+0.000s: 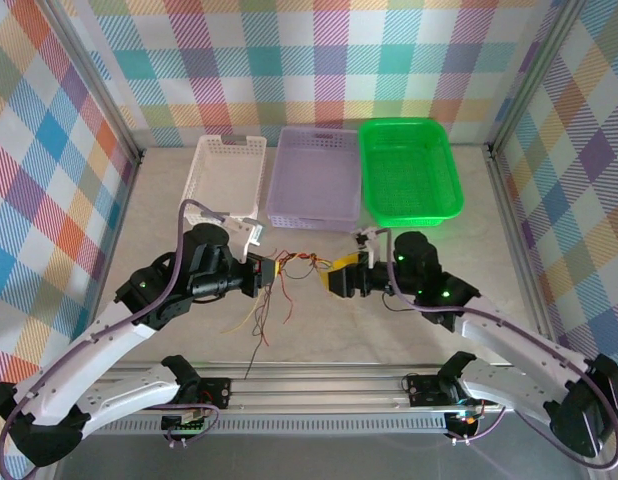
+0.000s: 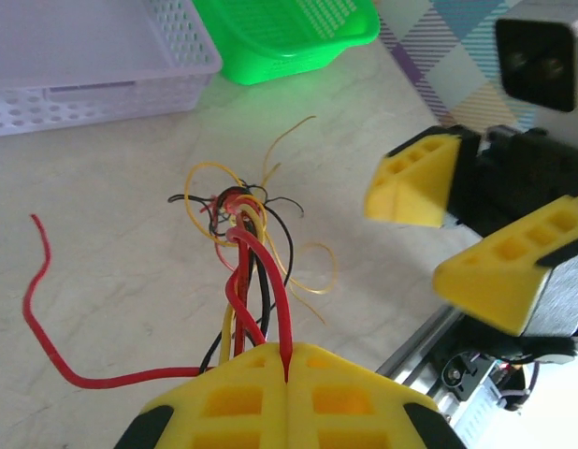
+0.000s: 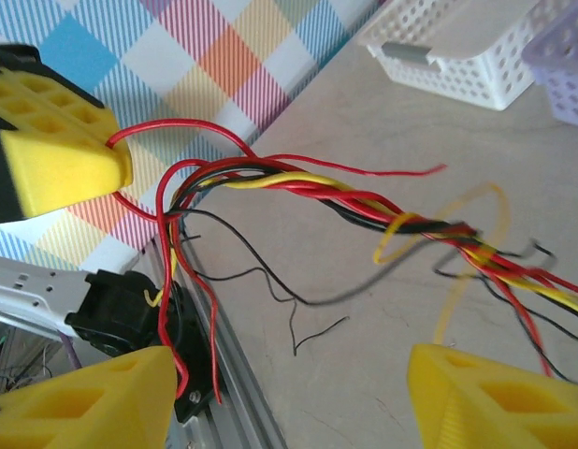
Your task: Untangle the cables
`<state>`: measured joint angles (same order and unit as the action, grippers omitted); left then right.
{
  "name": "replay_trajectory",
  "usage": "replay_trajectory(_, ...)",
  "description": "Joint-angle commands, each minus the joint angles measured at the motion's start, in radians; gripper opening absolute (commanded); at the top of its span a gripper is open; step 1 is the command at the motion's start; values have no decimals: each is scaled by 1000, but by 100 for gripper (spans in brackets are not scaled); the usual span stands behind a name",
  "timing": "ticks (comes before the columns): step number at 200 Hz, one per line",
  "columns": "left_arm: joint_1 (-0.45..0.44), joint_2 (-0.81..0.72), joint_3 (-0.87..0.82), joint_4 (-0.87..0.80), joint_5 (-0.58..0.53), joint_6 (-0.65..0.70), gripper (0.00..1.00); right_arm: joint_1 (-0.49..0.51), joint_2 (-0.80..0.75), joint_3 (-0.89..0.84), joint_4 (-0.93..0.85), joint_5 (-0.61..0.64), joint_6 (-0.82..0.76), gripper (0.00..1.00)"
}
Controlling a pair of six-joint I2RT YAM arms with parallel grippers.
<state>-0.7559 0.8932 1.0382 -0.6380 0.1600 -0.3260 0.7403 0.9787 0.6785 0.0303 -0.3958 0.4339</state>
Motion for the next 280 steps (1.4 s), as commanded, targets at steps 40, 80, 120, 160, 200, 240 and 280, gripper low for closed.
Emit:
replay_trajectory(40,6,-23,-35,122,62,-54,0,48,152,40,161,58,59,70)
replay_trajectory(80,6,-21,-54,159,76,-79,0,91,253,40,262,60,140,72)
replay_trajectory(120,5,-32,-78,188,89,-101,0,108,311,39,334,148,202,71)
replay_trajectory(160,5,-72,-104,195,91,-116,0,110,304,11,335,360,254,64)
replay_trajectory(200,6,-101,-133,228,102,-144,0,125,354,45,351,385,264,52)
replay_trajectory(240,6,-111,-153,266,125,-171,0,159,402,47,454,366,251,54)
replay_trajectory(280,4,-136,-175,274,131,-183,0,176,398,34,486,440,230,29)
